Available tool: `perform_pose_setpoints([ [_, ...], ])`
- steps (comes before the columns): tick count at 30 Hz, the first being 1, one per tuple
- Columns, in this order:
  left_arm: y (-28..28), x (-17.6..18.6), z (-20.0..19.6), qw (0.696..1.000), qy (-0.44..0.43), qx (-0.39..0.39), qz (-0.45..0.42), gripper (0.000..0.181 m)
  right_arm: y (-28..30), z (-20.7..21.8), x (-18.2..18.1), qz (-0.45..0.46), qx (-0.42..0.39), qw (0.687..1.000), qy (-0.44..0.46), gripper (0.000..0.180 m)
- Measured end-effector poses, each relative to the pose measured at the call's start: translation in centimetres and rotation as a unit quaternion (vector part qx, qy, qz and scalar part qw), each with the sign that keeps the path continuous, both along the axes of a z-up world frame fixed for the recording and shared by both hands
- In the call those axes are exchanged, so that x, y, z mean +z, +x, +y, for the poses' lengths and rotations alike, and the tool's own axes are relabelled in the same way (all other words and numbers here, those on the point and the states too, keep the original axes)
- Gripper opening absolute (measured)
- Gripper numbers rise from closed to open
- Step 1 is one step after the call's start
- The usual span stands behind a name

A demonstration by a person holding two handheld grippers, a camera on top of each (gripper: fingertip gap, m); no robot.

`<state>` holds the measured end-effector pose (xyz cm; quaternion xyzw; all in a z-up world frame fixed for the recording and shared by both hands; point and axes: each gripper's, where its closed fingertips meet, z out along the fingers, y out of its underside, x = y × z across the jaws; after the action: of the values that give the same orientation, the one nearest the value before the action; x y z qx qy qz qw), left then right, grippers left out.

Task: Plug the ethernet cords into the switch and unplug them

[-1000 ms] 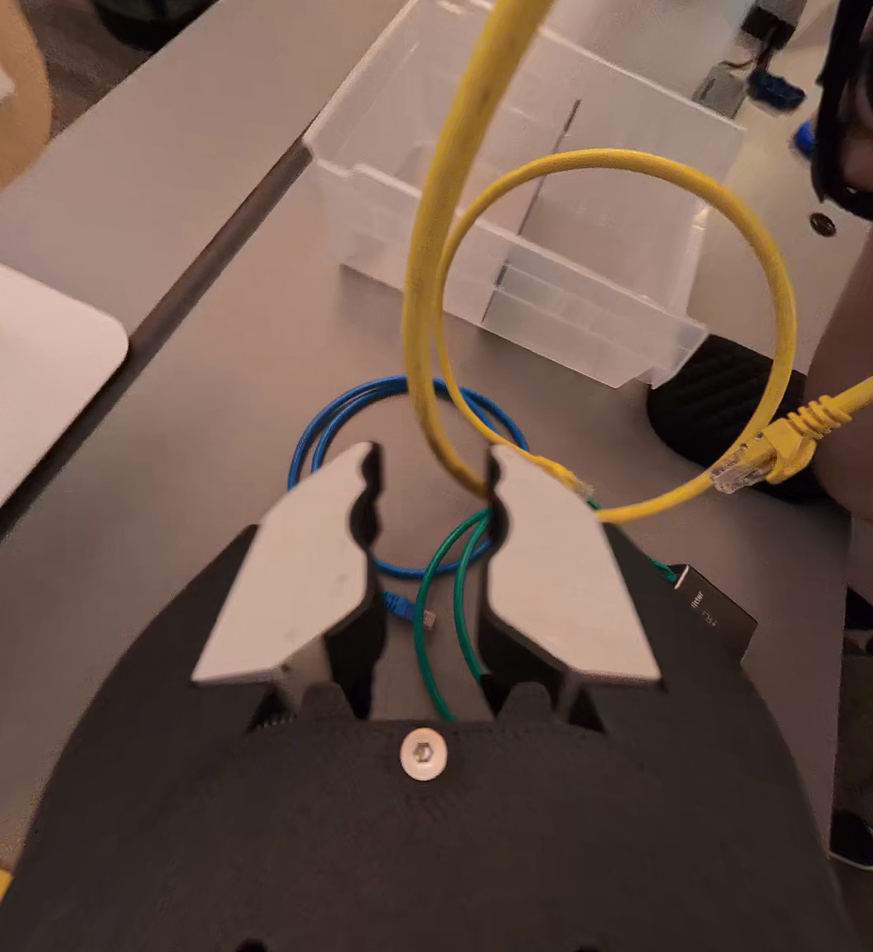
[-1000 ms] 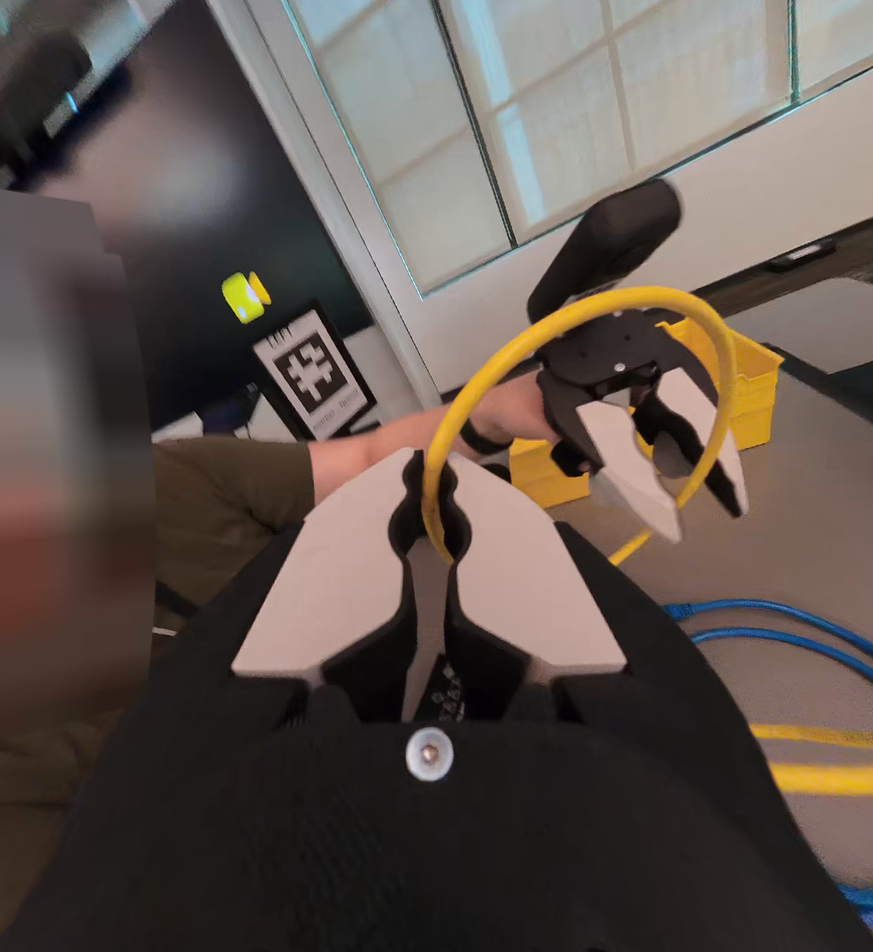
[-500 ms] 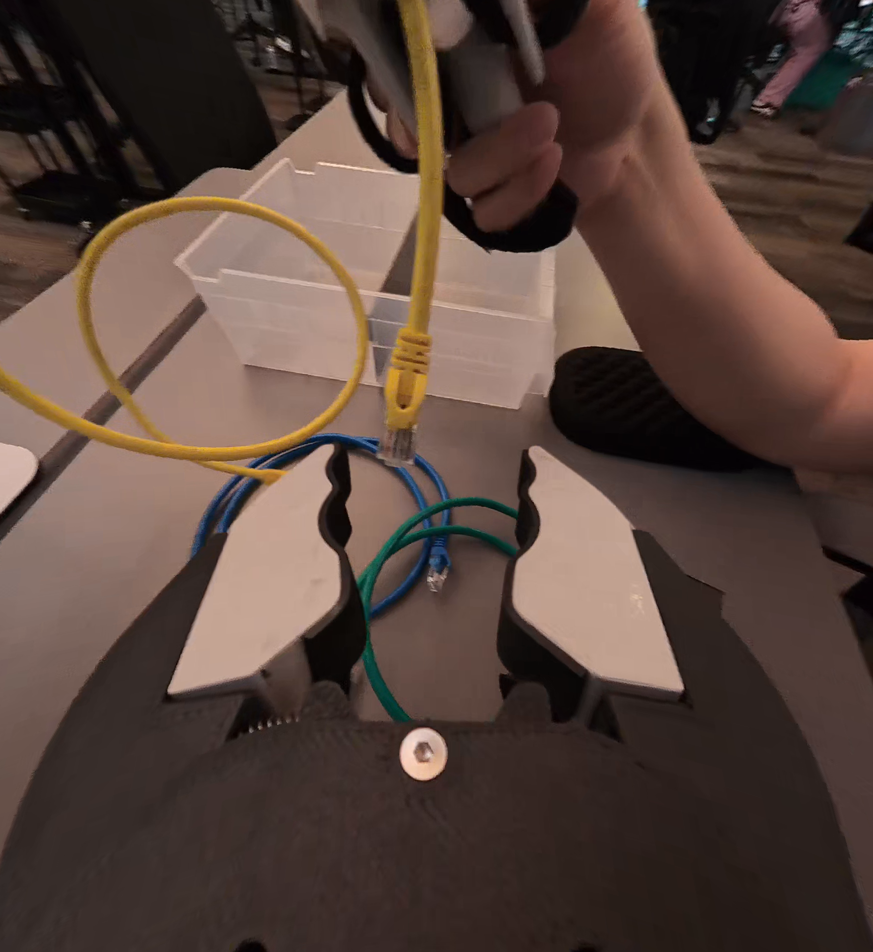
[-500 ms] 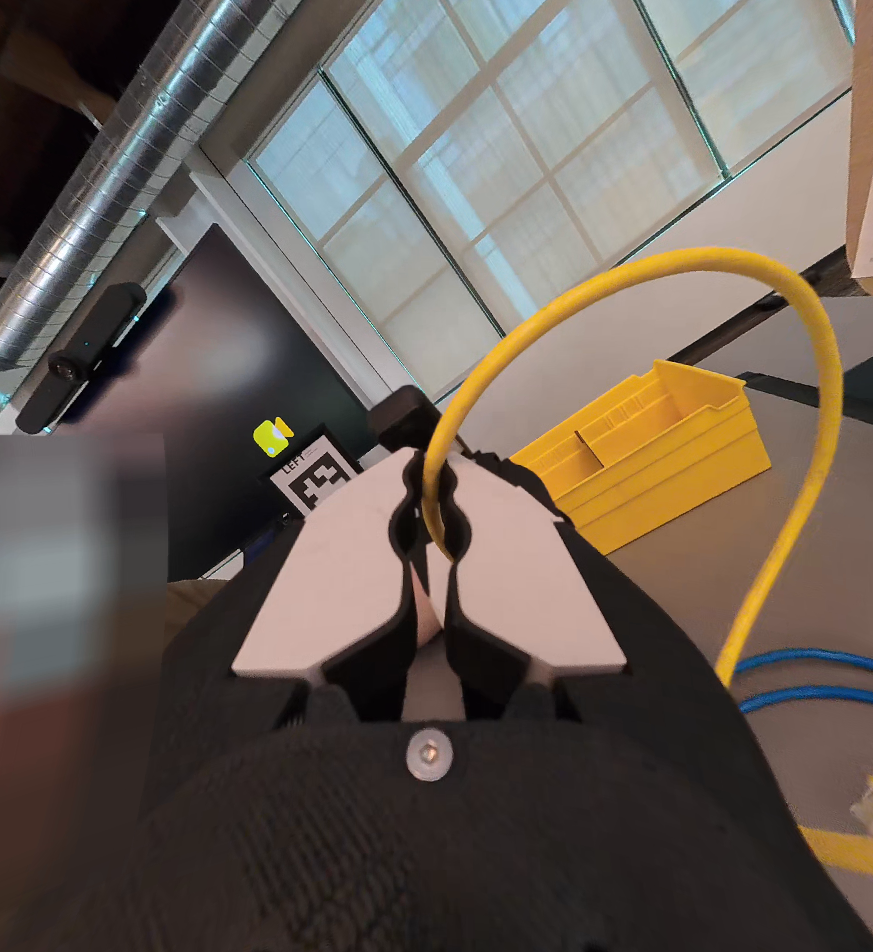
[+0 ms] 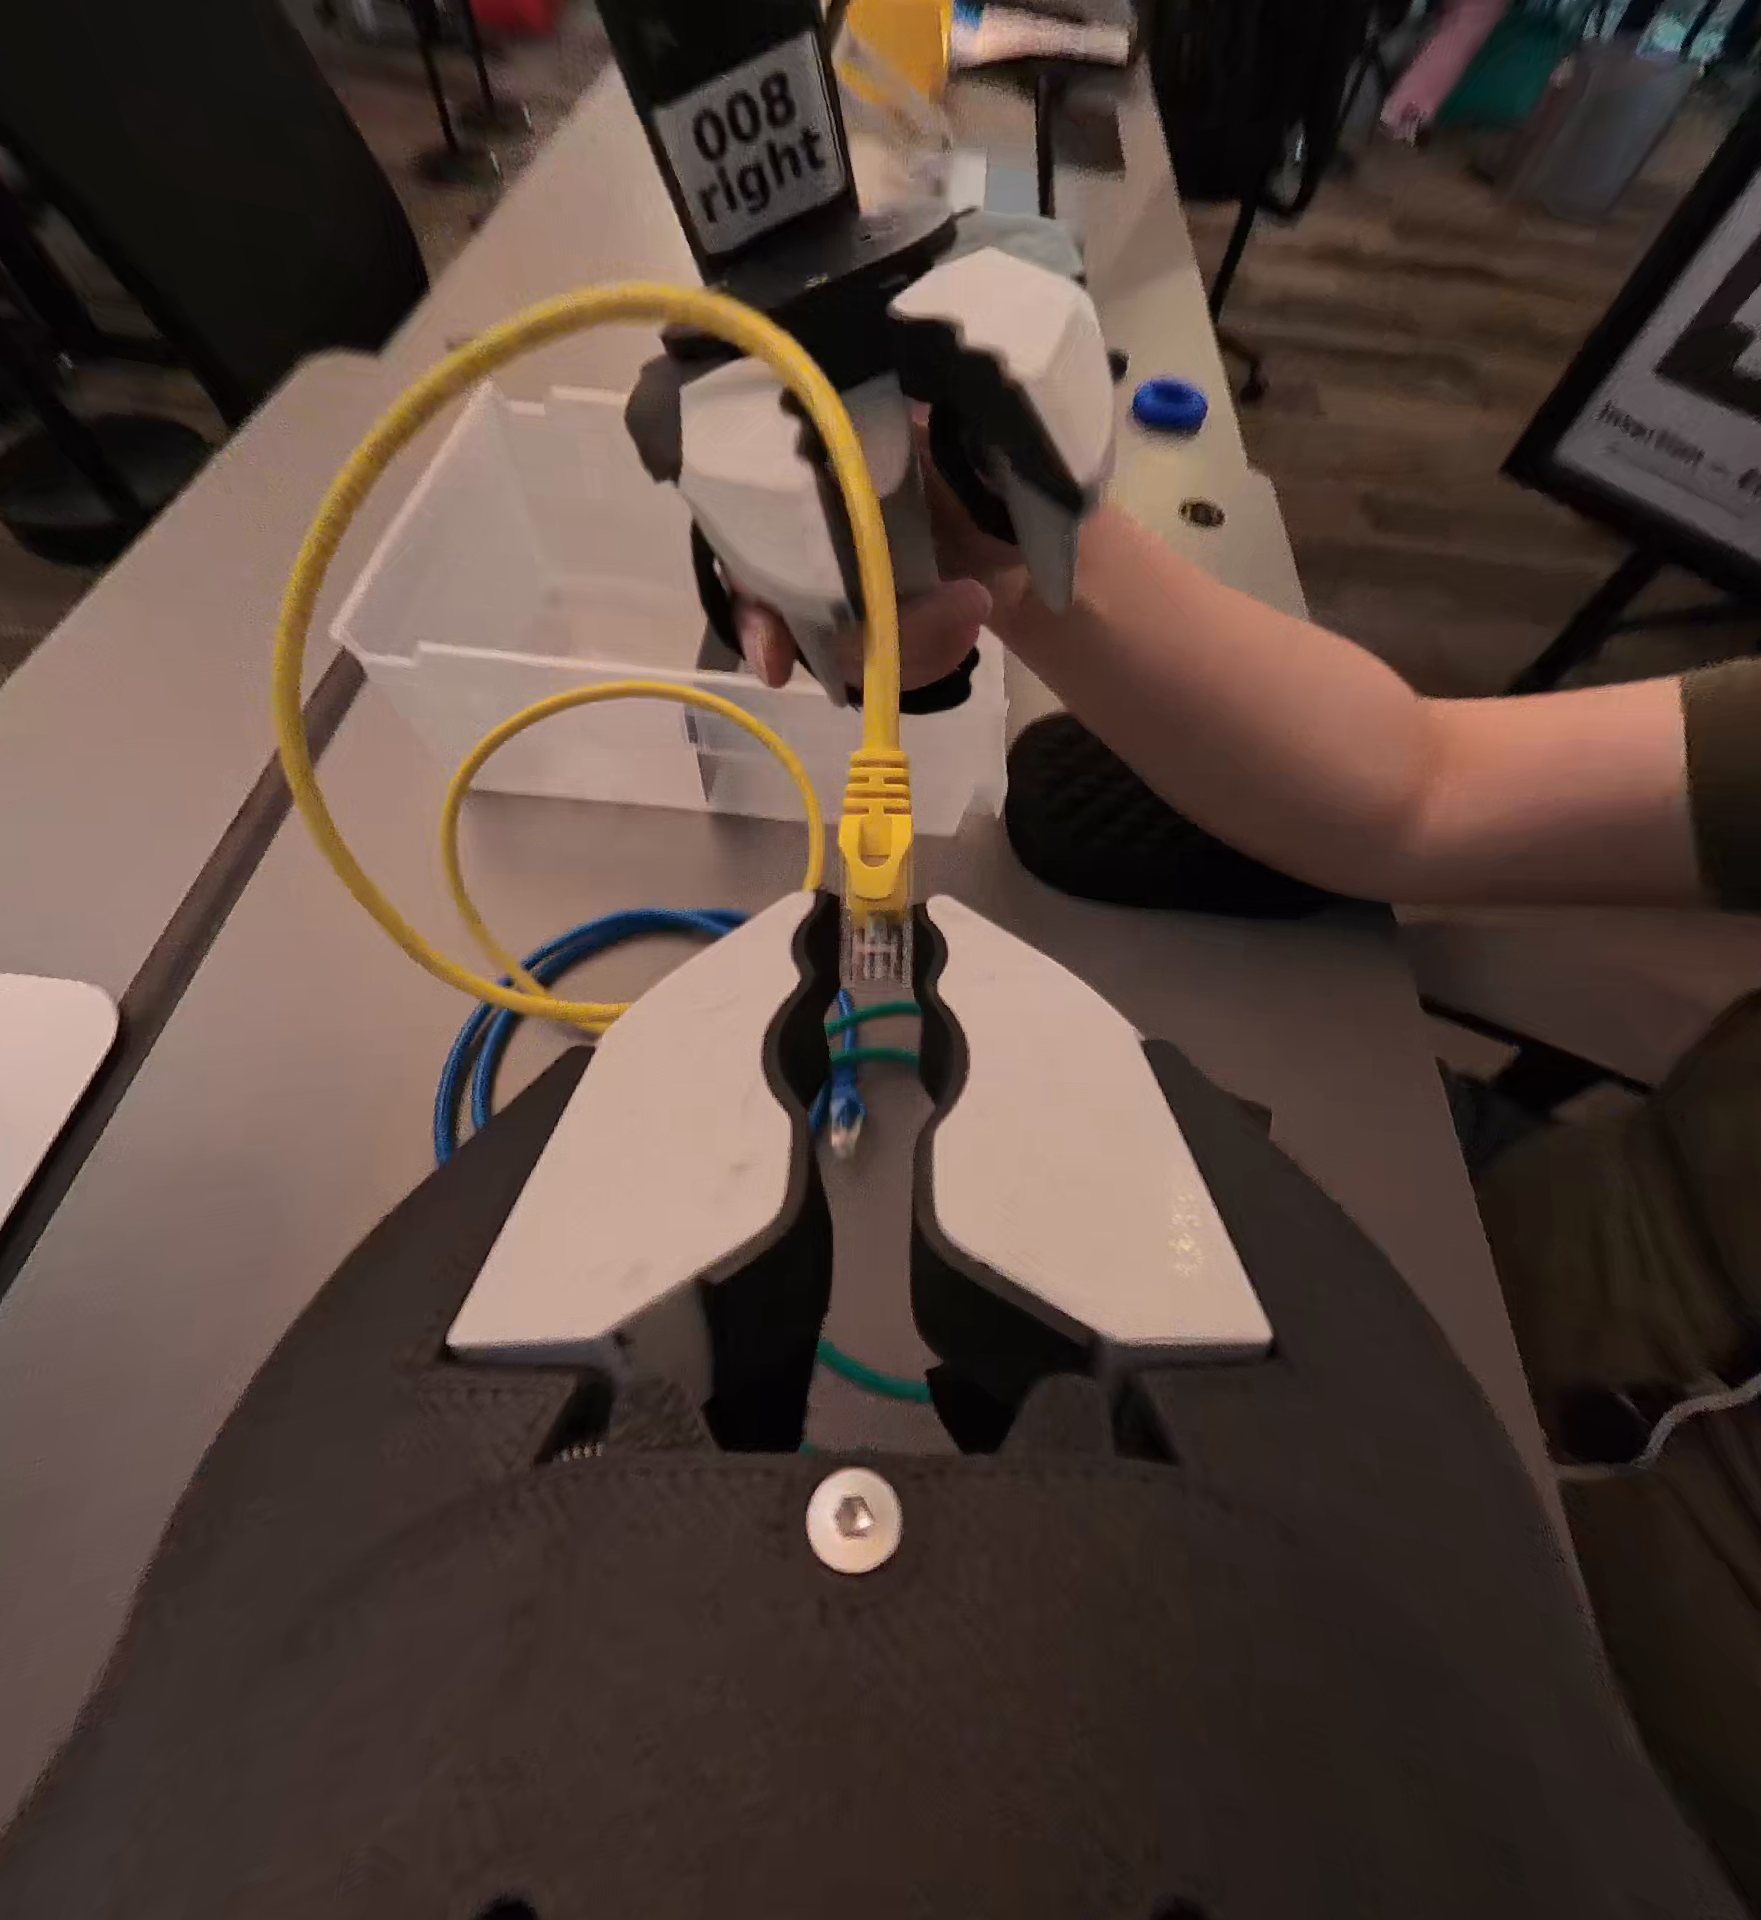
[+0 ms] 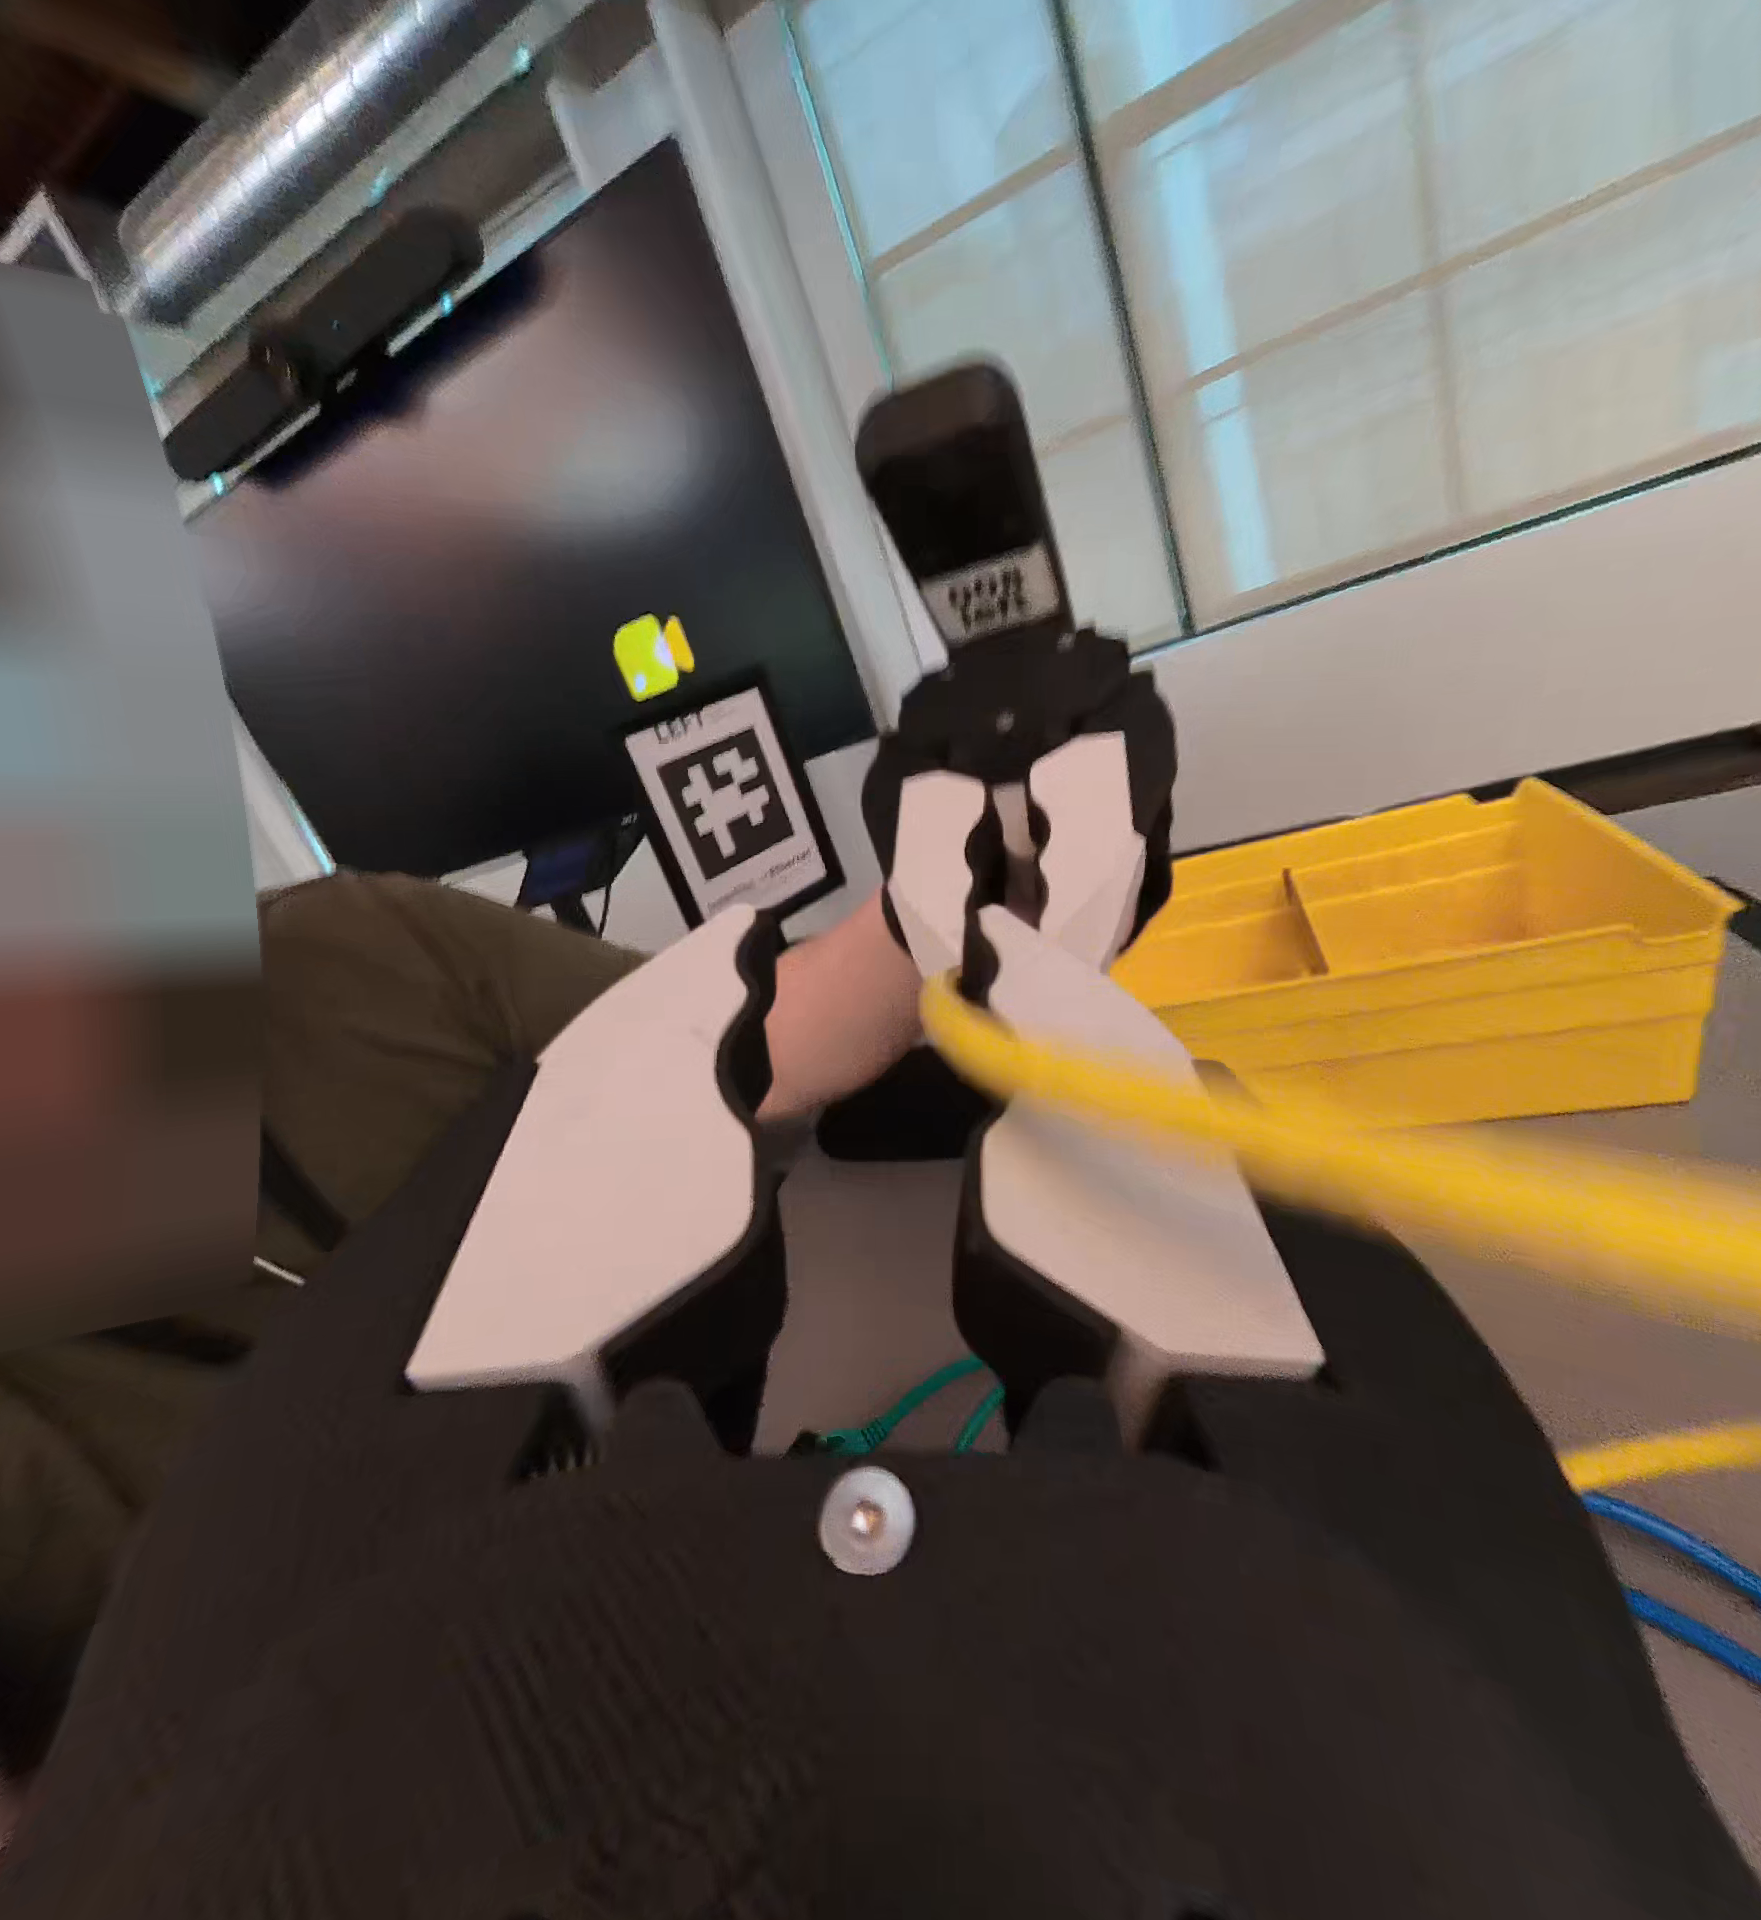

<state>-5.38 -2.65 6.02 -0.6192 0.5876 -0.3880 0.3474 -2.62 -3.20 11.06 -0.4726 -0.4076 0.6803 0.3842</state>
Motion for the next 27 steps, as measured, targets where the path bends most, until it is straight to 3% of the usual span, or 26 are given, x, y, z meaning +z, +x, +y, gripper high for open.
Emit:
perform_pose_setpoints([
  [4, -1.2, 0.4, 0.2, 0.997, 0.009, 0.016, 0.080, 0.012, -2.3, 0.0, -1.9, -0.066, -0.004, 0.998, 0.011, 0.033],
  [8, -1.7, 0.6, 0.2, 0.994, 0.017, 0.030, 0.106, 0.013, -2.8, 1.2, -1.8, -0.068, -0.044, 0.997, 0.002, 0.019],
  [27, -1.6, 0.2, 0.6, 0.992, 0.018, 0.026, 0.118, 0.013, -4.1, 1.6, -2.8, -0.094, -0.063, 0.993, 0.012, 0.012],
])
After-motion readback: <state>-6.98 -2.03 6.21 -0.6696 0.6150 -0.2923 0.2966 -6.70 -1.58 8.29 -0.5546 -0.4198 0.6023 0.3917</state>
